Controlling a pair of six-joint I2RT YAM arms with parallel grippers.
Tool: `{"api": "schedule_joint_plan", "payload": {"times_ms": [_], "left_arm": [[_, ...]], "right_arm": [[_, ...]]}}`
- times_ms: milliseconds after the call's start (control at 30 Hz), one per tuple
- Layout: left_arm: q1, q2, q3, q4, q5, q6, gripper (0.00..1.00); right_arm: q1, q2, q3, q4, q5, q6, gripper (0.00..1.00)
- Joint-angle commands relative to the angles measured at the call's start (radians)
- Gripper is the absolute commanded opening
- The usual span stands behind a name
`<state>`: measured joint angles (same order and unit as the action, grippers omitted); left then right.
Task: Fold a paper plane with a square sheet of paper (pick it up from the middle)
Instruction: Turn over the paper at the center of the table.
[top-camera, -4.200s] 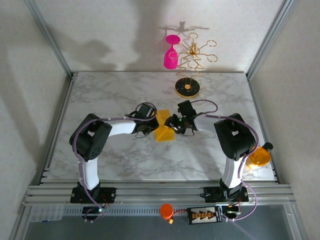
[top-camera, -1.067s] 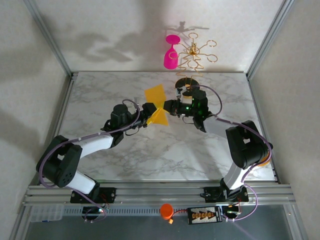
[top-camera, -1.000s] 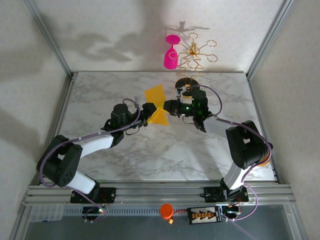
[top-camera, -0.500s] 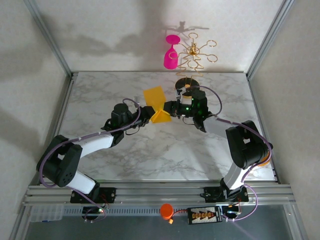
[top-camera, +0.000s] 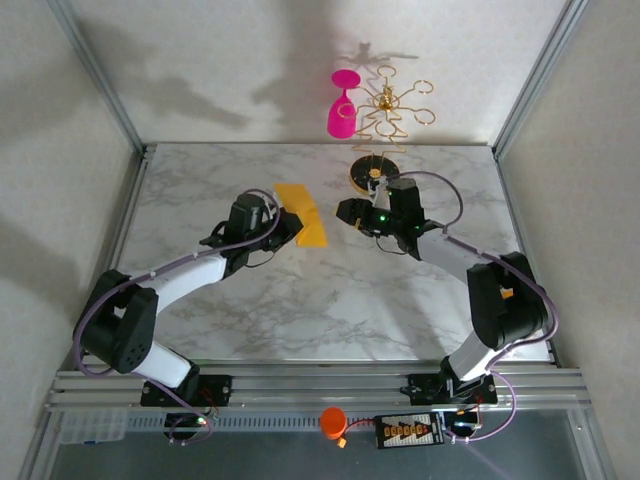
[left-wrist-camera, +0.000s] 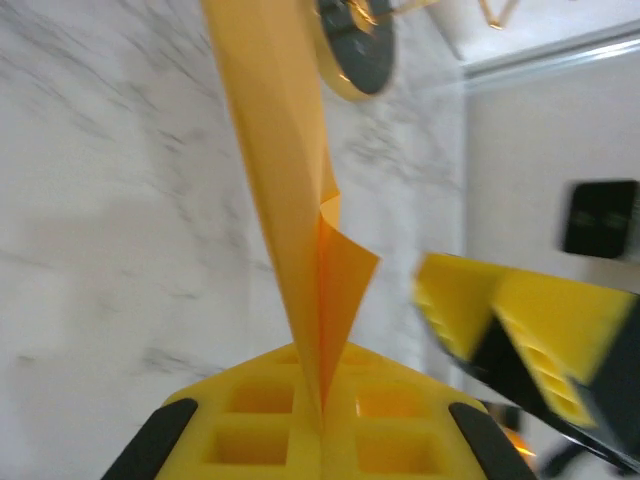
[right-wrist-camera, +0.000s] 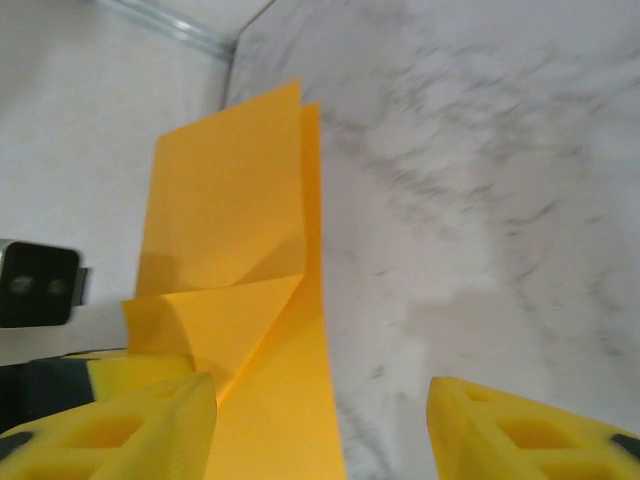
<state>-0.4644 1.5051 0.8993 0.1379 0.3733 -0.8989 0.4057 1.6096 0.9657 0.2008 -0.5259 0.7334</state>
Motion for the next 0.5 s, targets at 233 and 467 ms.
{"api": "schedule_joint_plan", "payload": {"times_ms": [233, 467], "left_arm": [[-0.117, 0.201, 0.39, -0.834, -0.849, 0.327, 0.03], [-0.203, 0.393, 0.551, -1.02, -1.093, 0.311, 0.04]], "right_arm": [[-0.007, -0.102, -0.015, -0.147, 0.362, -0.102, 0.77], [-0.021, -0.152, -0.065, -0.158, 0.469, -0.052, 0.8]]}}
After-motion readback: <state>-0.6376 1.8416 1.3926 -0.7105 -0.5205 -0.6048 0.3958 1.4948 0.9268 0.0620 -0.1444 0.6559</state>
